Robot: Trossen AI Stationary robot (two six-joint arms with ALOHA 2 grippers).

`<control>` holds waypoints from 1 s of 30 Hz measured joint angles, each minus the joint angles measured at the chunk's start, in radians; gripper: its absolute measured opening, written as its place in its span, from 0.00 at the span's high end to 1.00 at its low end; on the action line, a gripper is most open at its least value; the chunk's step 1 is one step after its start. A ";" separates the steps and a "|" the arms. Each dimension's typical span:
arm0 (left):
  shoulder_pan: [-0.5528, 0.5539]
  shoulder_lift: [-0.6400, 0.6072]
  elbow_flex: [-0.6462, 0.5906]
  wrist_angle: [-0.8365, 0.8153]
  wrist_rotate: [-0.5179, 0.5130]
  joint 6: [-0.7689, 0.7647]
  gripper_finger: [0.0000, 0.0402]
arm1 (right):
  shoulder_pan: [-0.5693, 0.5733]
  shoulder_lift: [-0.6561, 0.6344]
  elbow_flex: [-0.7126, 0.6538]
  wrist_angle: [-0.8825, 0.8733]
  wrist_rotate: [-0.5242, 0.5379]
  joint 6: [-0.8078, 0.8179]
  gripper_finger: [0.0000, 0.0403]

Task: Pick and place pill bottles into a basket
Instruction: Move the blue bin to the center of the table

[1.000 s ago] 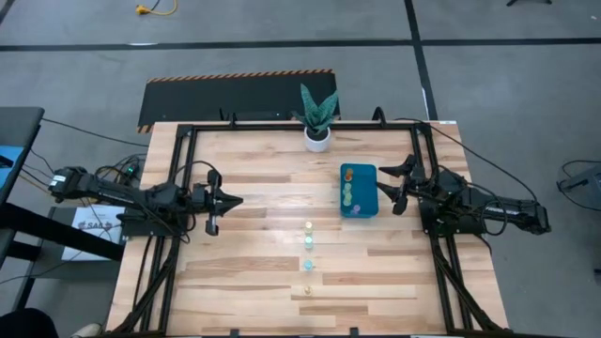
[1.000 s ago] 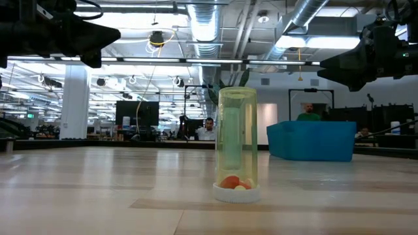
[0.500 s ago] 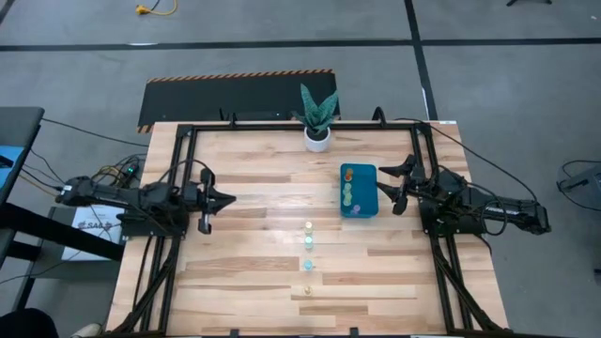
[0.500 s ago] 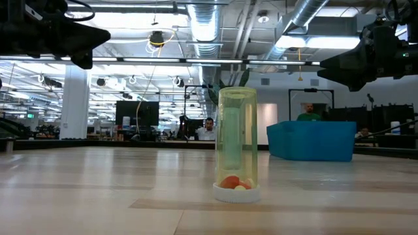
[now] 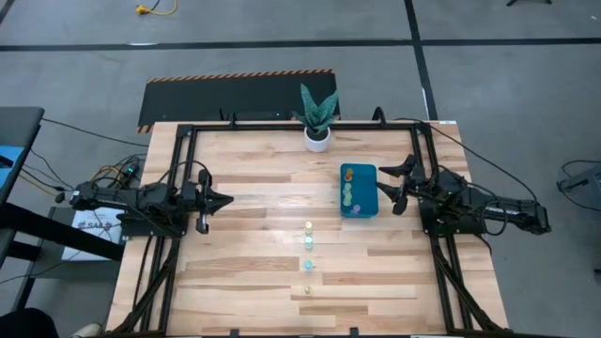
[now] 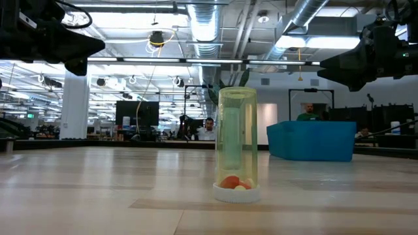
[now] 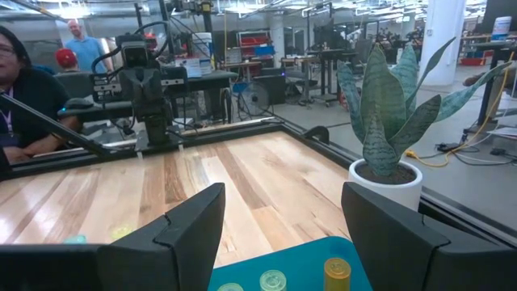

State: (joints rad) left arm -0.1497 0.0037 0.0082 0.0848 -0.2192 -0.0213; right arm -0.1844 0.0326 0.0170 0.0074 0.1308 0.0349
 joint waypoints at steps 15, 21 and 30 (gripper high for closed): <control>0.001 0.003 0.000 -0.013 -0.049 -0.030 0.98 | 0.000 0.000 0.000 0.005 0.001 0.000 0.39; 0.001 0.003 0.000 -0.014 -0.049 -0.029 0.98 | 0.008 -0.001 -0.001 0.160 0.001 0.189 0.39; 0.001 0.003 0.000 -0.014 -0.049 -0.029 0.98 | 0.008 0.041 0.182 -0.278 0.016 0.157 0.43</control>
State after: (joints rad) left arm -0.1490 0.0063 0.0086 0.0708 -0.2684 -0.0498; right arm -0.1768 0.0738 0.1992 -0.2701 0.1465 0.1916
